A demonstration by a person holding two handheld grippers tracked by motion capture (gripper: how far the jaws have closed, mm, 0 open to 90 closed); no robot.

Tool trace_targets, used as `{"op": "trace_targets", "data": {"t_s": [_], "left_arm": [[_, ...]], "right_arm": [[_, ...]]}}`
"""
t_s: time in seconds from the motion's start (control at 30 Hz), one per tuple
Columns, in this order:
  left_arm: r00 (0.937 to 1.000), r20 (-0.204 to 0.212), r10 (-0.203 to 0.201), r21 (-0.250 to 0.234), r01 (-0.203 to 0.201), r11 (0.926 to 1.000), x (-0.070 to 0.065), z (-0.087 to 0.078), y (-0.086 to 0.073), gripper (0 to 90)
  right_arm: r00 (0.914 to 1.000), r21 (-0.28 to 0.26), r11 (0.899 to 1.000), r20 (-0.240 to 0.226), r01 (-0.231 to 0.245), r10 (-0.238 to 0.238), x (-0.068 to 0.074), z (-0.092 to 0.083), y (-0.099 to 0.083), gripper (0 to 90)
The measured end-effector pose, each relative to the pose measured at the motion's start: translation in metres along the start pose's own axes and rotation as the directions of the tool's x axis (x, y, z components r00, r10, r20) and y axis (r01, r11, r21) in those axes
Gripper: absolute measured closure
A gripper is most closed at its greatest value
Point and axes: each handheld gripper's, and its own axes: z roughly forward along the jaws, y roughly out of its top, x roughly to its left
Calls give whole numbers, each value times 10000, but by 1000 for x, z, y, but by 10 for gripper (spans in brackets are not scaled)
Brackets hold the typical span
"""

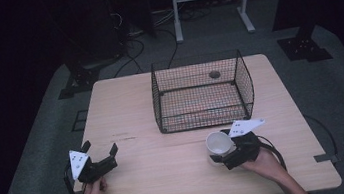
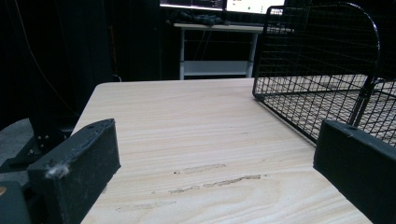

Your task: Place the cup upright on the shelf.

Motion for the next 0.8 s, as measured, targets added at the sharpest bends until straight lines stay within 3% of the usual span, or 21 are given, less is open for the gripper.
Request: {"op": "trace_targets", "data": {"t_s": [0.2,0.43,0.8], "left_arm": [[10000,5,-18,0,18,10000,0,0,0,0],[10000,9,-18,0,18,10000,0,0,0,0],[10000,8,-20,-1,20,10000,0,0,0,0]], "right_arm": [[9999,38,10000,-83,67,-67,0,1,1,176],[9999,202,9998,-169,29,-25,-1,1,4,186],[9982,-13,9999,-586,-150,149,-7,-6,20,187]]}}
